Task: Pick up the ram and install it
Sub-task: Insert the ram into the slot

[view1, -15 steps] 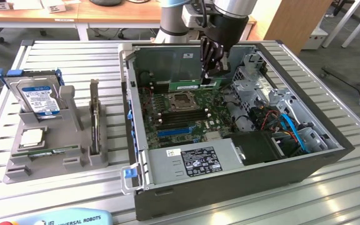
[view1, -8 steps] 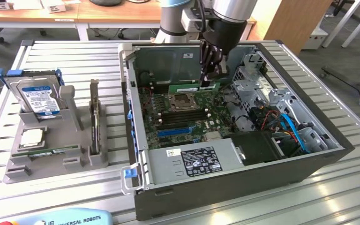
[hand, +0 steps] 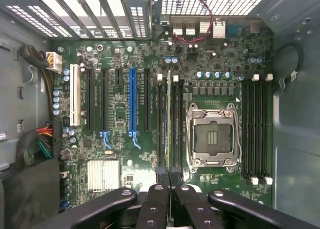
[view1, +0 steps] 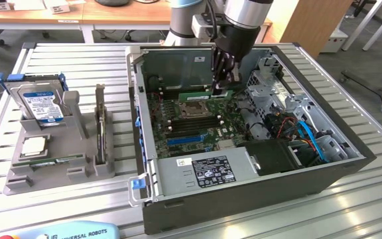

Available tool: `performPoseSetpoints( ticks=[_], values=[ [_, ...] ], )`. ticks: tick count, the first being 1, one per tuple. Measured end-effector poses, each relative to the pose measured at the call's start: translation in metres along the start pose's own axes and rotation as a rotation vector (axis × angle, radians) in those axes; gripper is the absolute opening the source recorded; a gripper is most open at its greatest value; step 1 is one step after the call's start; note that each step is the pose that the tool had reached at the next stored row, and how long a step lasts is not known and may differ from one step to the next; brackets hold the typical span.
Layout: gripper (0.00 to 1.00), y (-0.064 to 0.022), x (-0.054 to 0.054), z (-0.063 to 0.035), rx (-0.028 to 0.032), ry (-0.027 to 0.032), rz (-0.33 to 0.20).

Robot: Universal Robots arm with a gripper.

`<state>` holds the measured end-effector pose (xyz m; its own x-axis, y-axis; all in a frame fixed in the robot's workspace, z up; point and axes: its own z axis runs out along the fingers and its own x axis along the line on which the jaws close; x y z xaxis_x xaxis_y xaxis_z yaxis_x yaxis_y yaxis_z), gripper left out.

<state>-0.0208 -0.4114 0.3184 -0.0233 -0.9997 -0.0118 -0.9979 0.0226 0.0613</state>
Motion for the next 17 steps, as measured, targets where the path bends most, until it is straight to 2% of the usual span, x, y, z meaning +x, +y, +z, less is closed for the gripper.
performPoseSetpoints(
  ticks=[17],
  values=[
    [0.11,-0.0012,0.000,0.0193,0.0000,0.0001,0.000]
  ],
)
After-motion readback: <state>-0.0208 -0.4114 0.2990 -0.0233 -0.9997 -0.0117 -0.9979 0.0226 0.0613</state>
